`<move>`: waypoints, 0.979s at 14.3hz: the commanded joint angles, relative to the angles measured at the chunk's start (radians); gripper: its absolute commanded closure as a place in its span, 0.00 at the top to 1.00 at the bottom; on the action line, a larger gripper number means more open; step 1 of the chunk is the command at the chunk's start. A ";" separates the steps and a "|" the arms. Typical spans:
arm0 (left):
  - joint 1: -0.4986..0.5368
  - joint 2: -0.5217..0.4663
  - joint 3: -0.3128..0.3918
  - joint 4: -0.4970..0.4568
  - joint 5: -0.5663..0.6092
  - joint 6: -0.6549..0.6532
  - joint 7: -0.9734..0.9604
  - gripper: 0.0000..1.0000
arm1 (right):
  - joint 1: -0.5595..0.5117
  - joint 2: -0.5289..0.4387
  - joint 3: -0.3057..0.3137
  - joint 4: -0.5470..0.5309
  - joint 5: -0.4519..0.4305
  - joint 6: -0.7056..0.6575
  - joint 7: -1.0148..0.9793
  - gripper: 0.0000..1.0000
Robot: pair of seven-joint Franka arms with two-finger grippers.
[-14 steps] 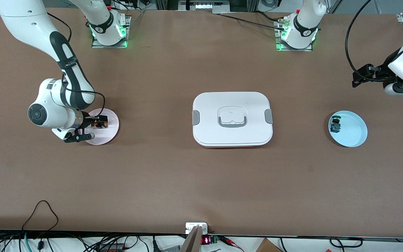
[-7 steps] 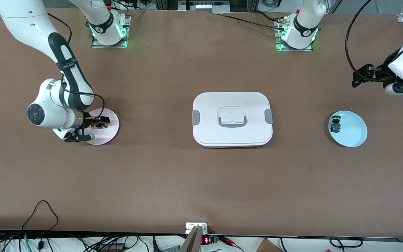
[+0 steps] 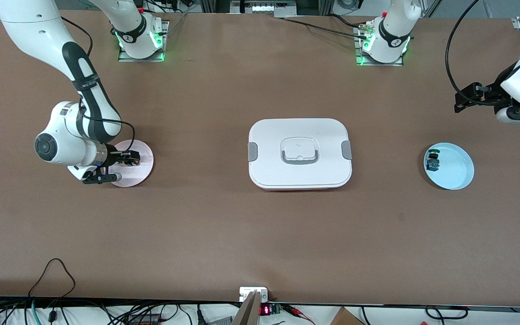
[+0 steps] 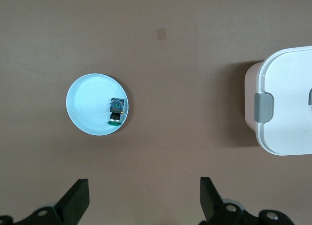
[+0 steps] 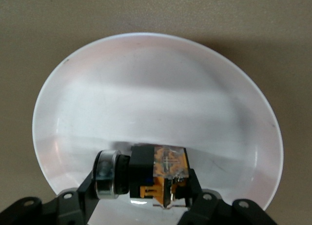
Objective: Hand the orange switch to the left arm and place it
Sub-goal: 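Close the right gripper on the orange switch, then lift the orange switch with the right gripper above the plate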
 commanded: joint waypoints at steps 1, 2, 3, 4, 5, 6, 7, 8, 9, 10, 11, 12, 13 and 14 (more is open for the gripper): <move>-0.009 0.012 0.009 0.029 -0.009 -0.024 0.011 1.00 | -0.002 0.001 0.003 0.003 0.002 0.006 -0.046 0.05; -0.009 0.012 0.009 0.030 -0.009 -0.024 0.010 1.00 | -0.002 -0.005 0.003 0.010 0.004 0.004 -0.045 0.05; -0.009 0.012 0.009 0.029 -0.009 -0.024 0.010 1.00 | -0.002 -0.014 0.004 0.019 0.004 -0.003 -0.045 0.05; -0.009 0.012 0.009 0.030 -0.009 -0.024 0.010 1.00 | -0.002 -0.031 0.004 0.029 0.004 -0.017 -0.046 0.05; -0.009 0.012 0.009 0.029 -0.009 -0.024 0.010 1.00 | -0.002 -0.045 0.007 0.042 0.004 -0.038 -0.045 0.05; -0.009 0.012 0.009 0.029 -0.009 -0.024 0.010 1.00 | -0.002 -0.055 0.009 0.062 0.002 -0.067 -0.046 0.05; -0.009 0.012 0.009 0.029 -0.009 -0.024 0.010 1.00 | -0.004 -0.074 0.009 0.085 0.002 -0.100 -0.048 0.05; -0.009 0.012 0.011 0.029 -0.009 -0.024 0.010 1.00 | -0.002 -0.091 0.009 0.099 0.002 -0.127 -0.046 0.05; -0.009 0.012 0.009 0.029 -0.009 -0.024 0.010 1.00 | -0.002 -0.107 0.009 0.116 0.002 -0.149 -0.046 0.05; -0.009 0.012 0.009 0.030 -0.009 -0.024 0.008 1.00 | -0.001 -0.121 0.011 0.137 0.002 -0.175 -0.046 0.05; -0.009 0.012 0.009 0.030 -0.009 -0.026 0.007 1.00 | -0.001 -0.134 0.011 0.169 0.001 -0.210 -0.049 0.05; -0.009 0.012 0.009 0.030 -0.009 -0.026 0.007 1.00 | -0.002 -0.140 0.011 0.208 0.004 -0.251 -0.052 0.05; -0.009 0.012 0.009 0.030 -0.009 -0.026 0.007 1.00 | -0.001 -0.153 0.012 0.240 0.005 -0.285 -0.074 0.05; -0.009 0.012 0.009 0.029 -0.009 -0.026 0.007 1.00 | 0.003 -0.166 0.027 0.271 0.005 -0.310 -0.086 0.05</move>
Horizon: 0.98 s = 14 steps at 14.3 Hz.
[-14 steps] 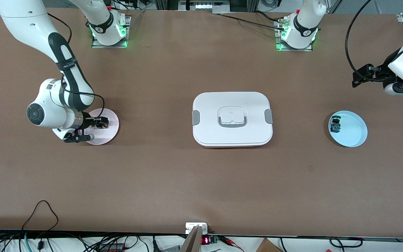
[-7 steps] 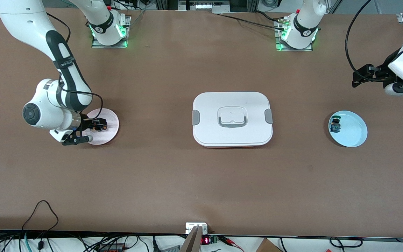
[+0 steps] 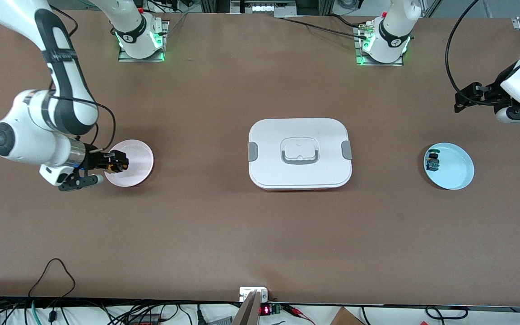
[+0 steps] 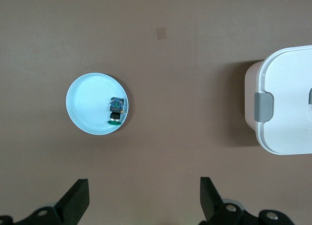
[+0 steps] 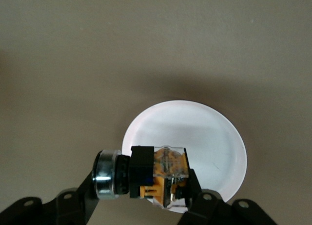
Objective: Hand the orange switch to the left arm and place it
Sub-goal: 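Lift the orange switch with the right gripper above the plate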
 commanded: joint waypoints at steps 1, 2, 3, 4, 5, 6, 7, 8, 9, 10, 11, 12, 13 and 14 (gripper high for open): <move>-0.009 0.012 0.009 0.029 -0.011 -0.023 0.002 1.00 | -0.001 -0.034 0.042 0.083 0.005 -0.079 -0.039 0.05; -0.009 0.010 0.009 0.029 -0.011 -0.023 -0.001 1.00 | -0.001 -0.053 0.060 0.099 0.005 -0.087 -0.040 0.05; -0.009 0.012 0.009 0.030 -0.012 -0.023 -0.002 1.00 | -0.001 -0.063 0.077 0.106 0.005 -0.089 -0.049 0.05; -0.008 0.012 0.012 0.029 -0.017 -0.023 -0.001 1.00 | -0.001 -0.082 0.097 0.114 0.005 -0.090 -0.087 0.05; -0.008 0.012 0.015 0.029 -0.020 -0.023 -0.001 1.00 | -0.001 -0.102 0.112 0.114 0.014 -0.089 -0.141 0.05; -0.008 0.012 0.017 0.029 -0.021 -0.023 -0.001 1.00 | -0.001 -0.119 0.129 0.116 0.019 -0.087 -0.178 0.05; -0.008 0.012 0.018 0.029 -0.021 -0.023 -0.001 1.00 | -0.001 -0.131 0.147 0.122 0.020 -0.086 -0.209 0.05; -0.008 0.013 0.018 0.029 -0.023 -0.029 -0.001 1.00 | -0.001 -0.142 0.163 0.129 0.031 -0.084 -0.253 0.05; -0.008 0.013 0.017 0.029 -0.024 -0.047 0.001 1.00 | -0.001 -0.148 0.178 0.140 0.098 -0.083 -0.305 0.05; -0.009 0.013 0.015 0.029 -0.026 -0.057 0.008 1.00 | -0.001 -0.151 0.184 0.152 0.191 -0.083 -0.354 0.05; -0.011 0.015 0.014 0.029 -0.043 -0.060 0.008 1.00 | 0.005 -0.157 0.189 0.157 0.239 -0.083 -0.385 0.03; -0.011 0.021 0.014 0.030 -0.076 -0.060 0.008 1.00 | 0.017 -0.169 0.209 0.157 0.254 -0.081 -0.408 0.03; -0.012 0.035 0.014 0.032 -0.110 -0.060 0.007 1.00 | 0.021 -0.172 0.230 0.157 0.261 -0.075 -0.436 0.03; -0.017 0.047 0.011 0.032 -0.144 -0.061 0.005 1.00 | 0.021 -0.172 0.264 0.159 0.295 -0.063 -0.466 0.03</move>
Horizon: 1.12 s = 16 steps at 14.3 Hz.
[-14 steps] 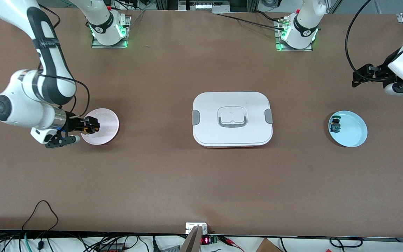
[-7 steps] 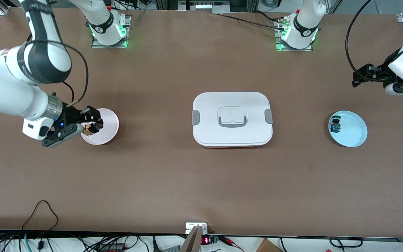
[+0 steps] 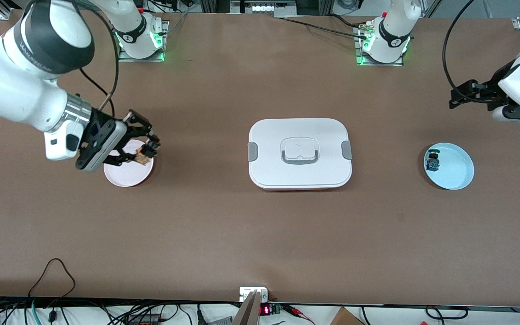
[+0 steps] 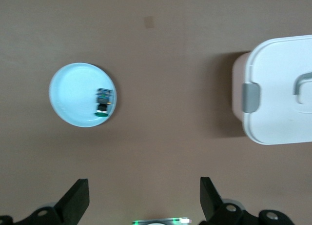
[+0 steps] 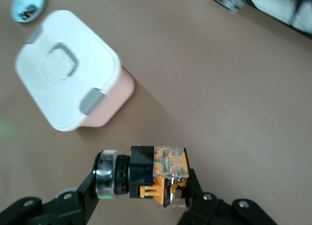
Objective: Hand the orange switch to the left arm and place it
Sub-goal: 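Lift the orange switch with the right gripper above the plate, then carry the switch over the box while the left gripper reaches toward it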
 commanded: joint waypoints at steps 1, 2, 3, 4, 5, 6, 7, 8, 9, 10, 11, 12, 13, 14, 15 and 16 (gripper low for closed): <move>-0.017 0.041 0.005 0.030 -0.080 -0.032 0.008 1.00 | 0.004 -0.008 0.084 0.014 0.118 0.026 -0.089 0.03; -0.017 0.052 0.004 0.030 -0.104 -0.062 0.010 1.00 | 0.005 -0.008 0.113 0.016 0.158 0.040 -0.113 0.03; -0.013 0.067 0.004 0.030 -0.161 -0.087 0.010 1.00 | 0.011 -0.008 0.139 0.016 0.175 0.065 -0.133 0.03; -0.008 0.089 0.005 0.030 -0.234 -0.116 0.008 1.00 | 0.027 -0.008 0.168 0.014 0.186 0.092 -0.167 0.03; -0.007 0.106 0.005 0.030 -0.300 -0.144 0.011 1.00 | 0.042 -0.008 0.185 0.014 0.204 0.119 -0.198 0.03; -0.004 0.107 0.007 0.029 -0.368 -0.153 0.013 1.00 | 0.060 -0.008 0.203 0.014 0.250 0.148 -0.233 0.03; 0.004 0.107 0.005 0.026 -0.429 -0.161 0.011 1.00 | 0.070 -0.007 0.219 0.011 0.314 0.173 -0.268 0.03; 0.009 0.107 0.005 0.020 -0.512 -0.174 0.013 1.00 | 0.085 -0.002 0.233 0.011 0.385 0.205 -0.314 0.03; 0.010 0.109 0.007 0.010 -0.599 -0.196 0.013 1.00 | 0.100 0.001 0.240 0.007 0.449 0.242 -0.363 0.03; 0.013 0.110 0.007 0.001 -0.681 -0.211 0.014 1.00 | 0.123 0.015 0.240 0.005 0.505 0.279 -0.434 0.03; 0.013 0.110 0.005 -0.003 -0.763 -0.213 0.014 1.00 | 0.135 0.021 0.240 0.005 0.554 0.296 -0.496 0.03; 0.009 0.113 0.004 -0.004 -0.839 -0.211 0.016 1.00 | 0.142 0.032 0.240 0.005 0.597 0.296 -0.547 0.03; 0.000 0.127 0.000 -0.004 -0.912 -0.207 0.017 1.00 | 0.145 0.044 0.240 0.005 0.640 0.296 -0.596 0.03; -0.007 0.147 -0.004 -0.005 -1.004 -0.205 0.024 1.00 | 0.160 0.052 0.240 0.008 0.696 0.296 -0.641 0.03; -0.010 0.162 -0.024 -0.010 -1.098 -0.199 0.043 1.00 | 0.166 0.059 0.240 0.007 0.765 0.296 -0.670 0.03; -0.010 0.164 -0.041 -0.016 -1.147 -0.167 0.068 1.00 | 0.168 0.067 0.240 0.008 0.834 0.296 -0.713 0.03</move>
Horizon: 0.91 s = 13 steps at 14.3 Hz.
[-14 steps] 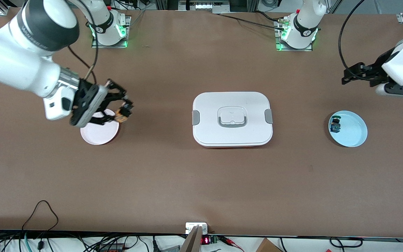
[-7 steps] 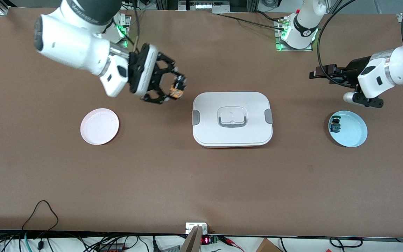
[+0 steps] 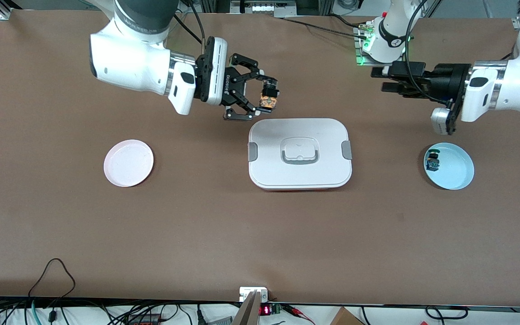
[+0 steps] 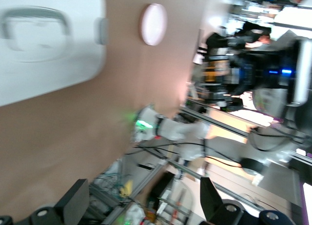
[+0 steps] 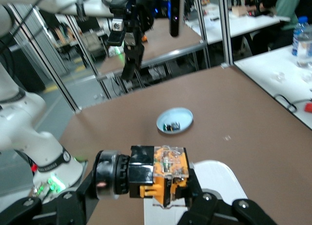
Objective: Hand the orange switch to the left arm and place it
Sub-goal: 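Carry the switch over the box while the left gripper reaches toward it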
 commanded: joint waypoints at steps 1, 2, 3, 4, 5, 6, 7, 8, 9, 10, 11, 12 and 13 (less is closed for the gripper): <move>-0.004 0.020 -0.042 -0.027 -0.136 0.072 0.078 1.00 | 0.013 0.022 0.001 0.007 0.183 0.011 -0.117 0.03; -0.003 0.020 -0.057 -0.044 -0.182 0.109 0.093 1.00 | 0.014 0.026 0.001 0.007 0.246 0.010 -0.149 0.03; -0.004 0.020 -0.071 -0.071 -0.232 0.146 0.107 1.00 | 0.020 0.026 0.001 0.007 0.297 0.010 -0.187 0.03; -0.004 0.022 -0.097 -0.096 -0.264 0.184 0.122 1.00 | 0.025 0.029 0.001 0.005 0.330 0.010 -0.226 0.03; -0.004 0.020 -0.128 -0.124 -0.297 0.238 0.167 1.00 | 0.026 0.032 0.001 0.007 0.348 0.005 -0.271 0.03; -0.003 0.014 -0.165 -0.157 -0.356 0.294 0.196 1.00 | 0.026 0.035 0.001 0.005 0.362 0.002 -0.307 0.03; -0.002 0.013 -0.195 -0.177 -0.425 0.333 0.198 1.00 | 0.028 0.042 0.001 0.005 0.379 -0.004 -0.333 0.03; -0.002 0.013 -0.221 -0.184 -0.462 0.373 0.199 1.00 | 0.028 0.043 0.001 0.005 0.387 -0.005 -0.362 0.03; -0.004 0.014 -0.249 -0.182 -0.464 0.423 0.199 1.00 | 0.031 0.046 0.001 0.005 0.397 -0.010 -0.385 0.03; -0.003 0.014 -0.274 -0.182 -0.464 0.456 0.199 1.00 | 0.039 0.051 0.001 0.005 0.422 -0.019 -0.399 0.03; -0.002 0.014 -0.281 -0.181 -0.464 0.463 0.199 1.00 | 0.040 0.055 0.001 0.005 0.448 -0.027 -0.422 0.03; -0.002 0.014 -0.281 -0.181 -0.464 0.465 0.199 1.00 | 0.042 0.055 0.001 0.005 0.465 -0.028 -0.439 0.03; -0.002 0.016 -0.281 -0.181 -0.466 0.465 0.199 1.00 | 0.042 0.055 0.001 0.004 0.470 -0.028 -0.441 0.03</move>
